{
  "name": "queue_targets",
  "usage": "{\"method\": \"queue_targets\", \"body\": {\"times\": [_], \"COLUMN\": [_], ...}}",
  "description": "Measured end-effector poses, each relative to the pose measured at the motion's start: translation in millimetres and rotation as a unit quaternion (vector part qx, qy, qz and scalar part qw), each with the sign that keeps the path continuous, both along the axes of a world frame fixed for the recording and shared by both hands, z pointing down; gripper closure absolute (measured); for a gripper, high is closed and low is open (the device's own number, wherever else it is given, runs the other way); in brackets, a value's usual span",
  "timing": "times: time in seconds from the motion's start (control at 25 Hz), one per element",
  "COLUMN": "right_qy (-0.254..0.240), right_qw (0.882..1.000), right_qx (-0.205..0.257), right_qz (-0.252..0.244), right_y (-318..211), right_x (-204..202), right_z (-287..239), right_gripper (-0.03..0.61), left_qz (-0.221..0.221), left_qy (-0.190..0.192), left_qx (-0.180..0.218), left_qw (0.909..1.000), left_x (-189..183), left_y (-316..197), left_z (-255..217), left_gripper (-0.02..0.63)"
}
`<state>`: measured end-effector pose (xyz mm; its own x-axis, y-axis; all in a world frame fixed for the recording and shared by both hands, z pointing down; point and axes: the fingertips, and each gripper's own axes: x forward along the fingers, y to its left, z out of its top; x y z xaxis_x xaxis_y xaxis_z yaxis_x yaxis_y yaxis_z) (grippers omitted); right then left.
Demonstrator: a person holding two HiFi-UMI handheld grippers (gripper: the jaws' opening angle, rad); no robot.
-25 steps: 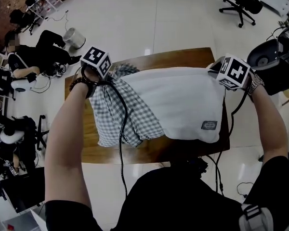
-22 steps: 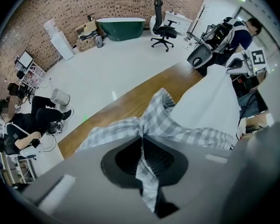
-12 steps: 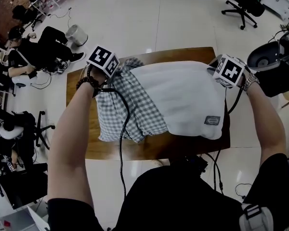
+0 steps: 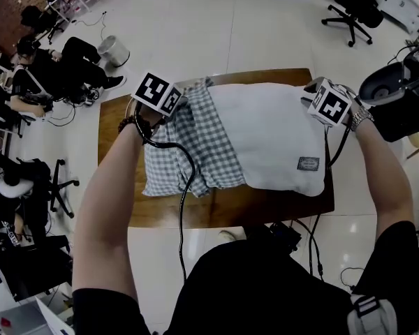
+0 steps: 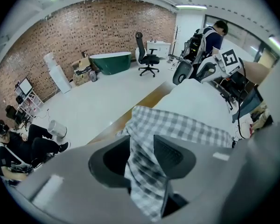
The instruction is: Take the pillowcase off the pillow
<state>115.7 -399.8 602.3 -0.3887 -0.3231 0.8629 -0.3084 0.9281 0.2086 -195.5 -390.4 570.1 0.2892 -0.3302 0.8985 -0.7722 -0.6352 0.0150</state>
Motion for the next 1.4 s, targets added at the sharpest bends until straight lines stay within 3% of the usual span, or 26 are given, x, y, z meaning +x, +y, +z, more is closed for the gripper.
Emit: {"method": "queue_targets", "body": {"times": [0.44,0.8,1.16,1.4], "right_qy": [-0.013,-0.027,-0.021,-0.017], "right_qw": [1.000,0.999,0.996,0.992], "right_qx": [0.020,0.036,0.055,0.089], "right_qz": [0.002,-0.023,-0.074,-0.086], "right_y": [46.6,153.9,245.6,277.1], "right_x": [-26.4,-85.3,-137.9,-160.7], "right_z": [-25.7,-53.4,-29.5,-8.7], "right_gripper": [0.431,0.388,0.307,0.258], "left_qz": [0.011,0.025,0.030,0.035], "left_qy": [0.033,0.066,0.108,0.125], "left_qx": [0.027,0.044,0.063,0.071], "left_qw": [0.9990,0.9965,0.9917,0.9890], "left_x": [0.9,-5.8,5.4,23.0], "left_y": [42.5,141.0,218.2,260.3], "left_z": [-19.5,-32.0,-26.8,-18.9], "left_gripper": [0.436,0.436,0.434,0.430]}}
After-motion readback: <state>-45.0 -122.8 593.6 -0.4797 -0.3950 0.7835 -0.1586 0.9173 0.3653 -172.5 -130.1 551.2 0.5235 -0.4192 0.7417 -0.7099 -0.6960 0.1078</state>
